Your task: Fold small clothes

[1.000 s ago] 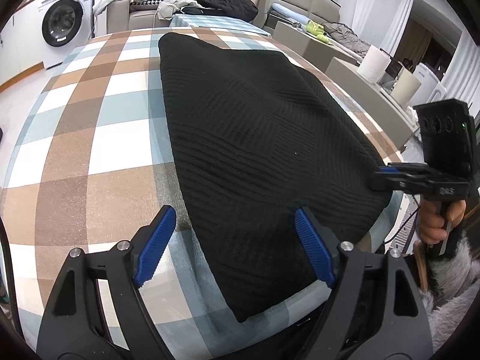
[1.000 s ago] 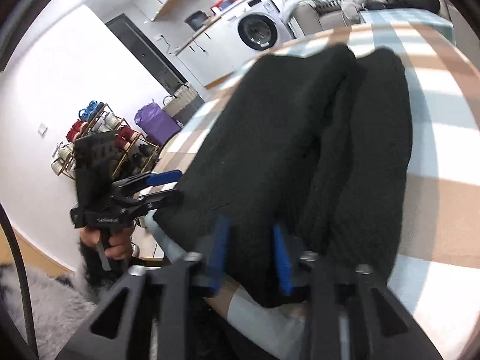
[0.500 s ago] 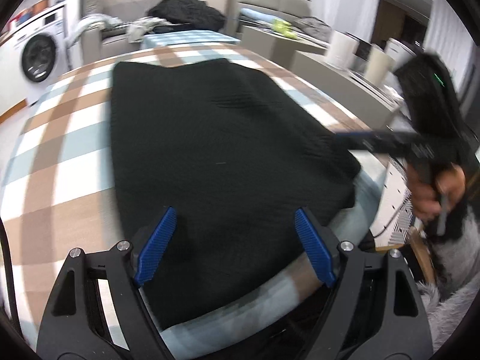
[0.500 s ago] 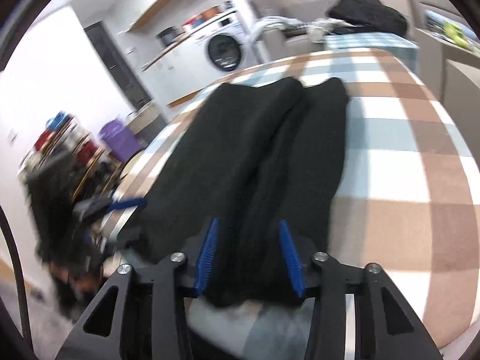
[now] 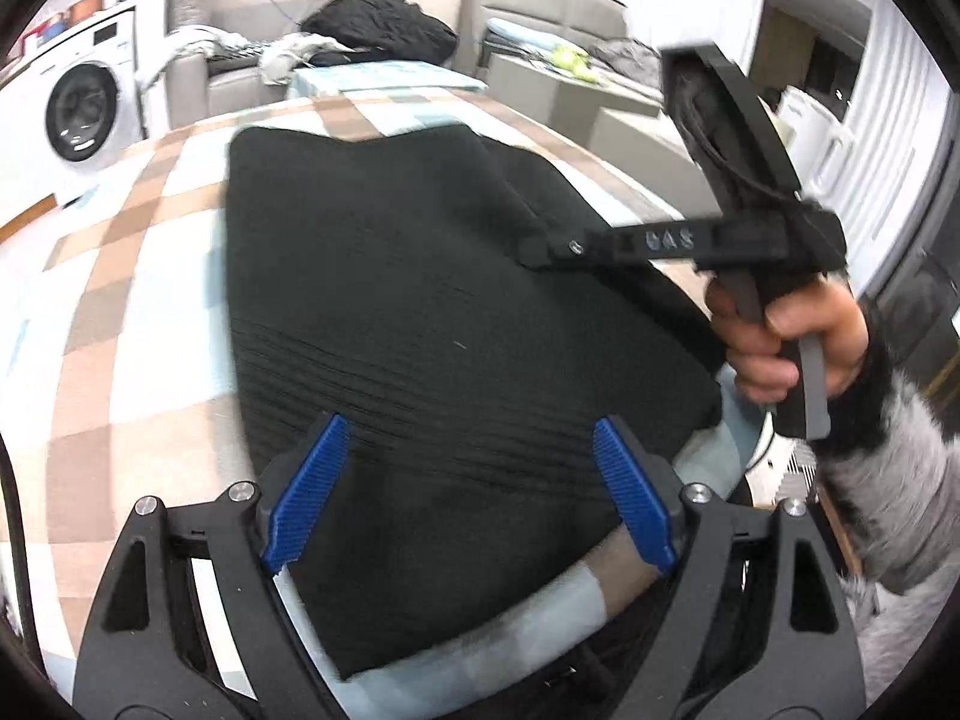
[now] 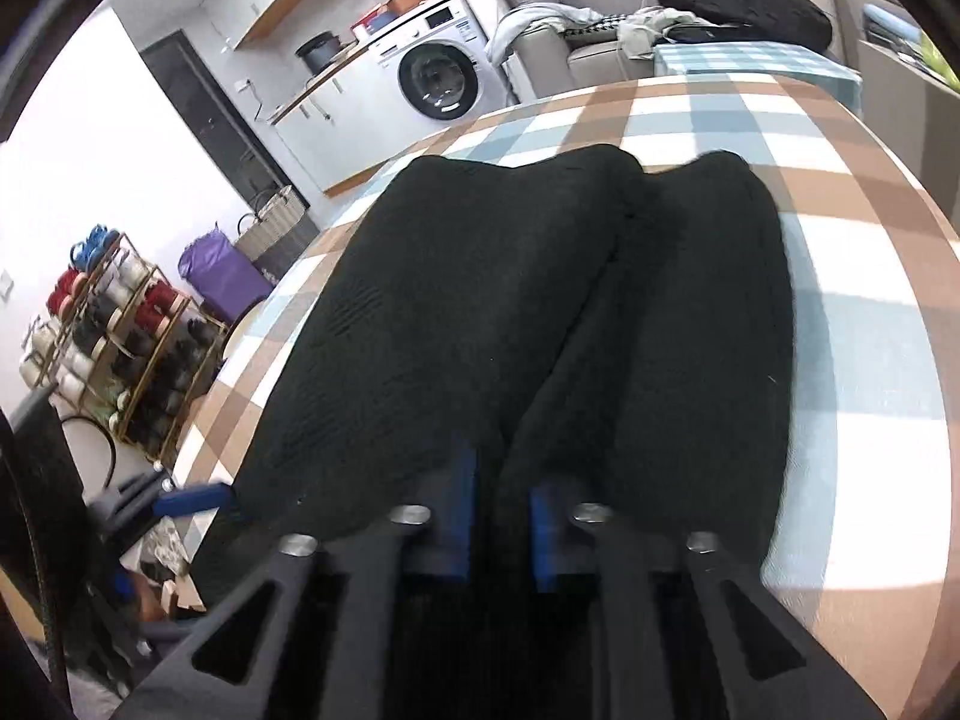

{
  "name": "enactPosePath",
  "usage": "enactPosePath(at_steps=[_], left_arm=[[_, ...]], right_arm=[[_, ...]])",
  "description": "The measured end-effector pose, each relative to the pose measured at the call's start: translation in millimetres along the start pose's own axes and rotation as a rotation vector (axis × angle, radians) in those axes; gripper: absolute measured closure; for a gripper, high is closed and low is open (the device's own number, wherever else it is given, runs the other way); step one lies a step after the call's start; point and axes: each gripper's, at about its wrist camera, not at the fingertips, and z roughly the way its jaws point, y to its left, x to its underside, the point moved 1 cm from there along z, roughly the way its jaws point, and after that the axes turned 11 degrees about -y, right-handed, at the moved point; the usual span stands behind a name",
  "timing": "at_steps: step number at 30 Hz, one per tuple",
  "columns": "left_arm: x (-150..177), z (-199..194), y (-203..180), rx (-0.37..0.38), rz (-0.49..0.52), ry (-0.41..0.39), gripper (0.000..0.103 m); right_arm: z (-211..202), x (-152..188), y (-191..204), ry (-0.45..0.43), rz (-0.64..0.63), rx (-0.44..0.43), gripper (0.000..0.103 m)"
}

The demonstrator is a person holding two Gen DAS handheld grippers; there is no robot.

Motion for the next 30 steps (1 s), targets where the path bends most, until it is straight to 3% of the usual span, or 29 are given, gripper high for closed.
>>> enactPosePath(at_steps=[4, 6, 9, 11, 14, 19, 22, 25, 27, 30], left_arm=[[-11, -18, 21, -0.022, -0.058, -0.046, 0.021], [-14, -23, 32, -0.044, -0.069, -0.061, 0.021], [-12, -19, 45, -0.061, -0.095, -0.046, 0.021], [-9, -12, 51, -0.075, -0.113, -0.021, 0.021], [-3, 6, 60, -0.083, -0.147, 0.028, 0.021], [6, 18, 66, -0.067, -0.212, 0.063, 0.021], [7, 21, 65, -0.061, -0.195, 0.066, 0.021], [10, 16, 56, -0.047, -0.159, 0.073, 0.021], [10, 18, 50, -0.055, -0.13, 0.078, 0.021], [17, 12, 41, -0.084, -0.083, 0.095, 0.021]], right_arm=[[-43, -25, 22, -0.152, -0.104, -0.004, 0.093], [-58, -28, 20, -0.185, -0.117, 0.033, 0.093], [-51, -21, -5, -0.135, -0.084, 0.152, 0.092], [-39, -12, -24, -0.075, -0.023, 0.175, 0.086], [-41, -5, -35, -0.062, 0.031, 0.153, 0.073], [-79, 15, -37, -0.072, 0.09, 0.051, 0.071], [-97, 40, -33, -0.054, 0.134, -0.026, 0.061], [-109, 59, -23, -0.045, 0.112, -0.037, 0.061], [-112, 69, -18, -0.052, 0.074, -0.004, 0.074], [-109, 75, -13, -0.005, 0.021, 0.023, 0.074]])
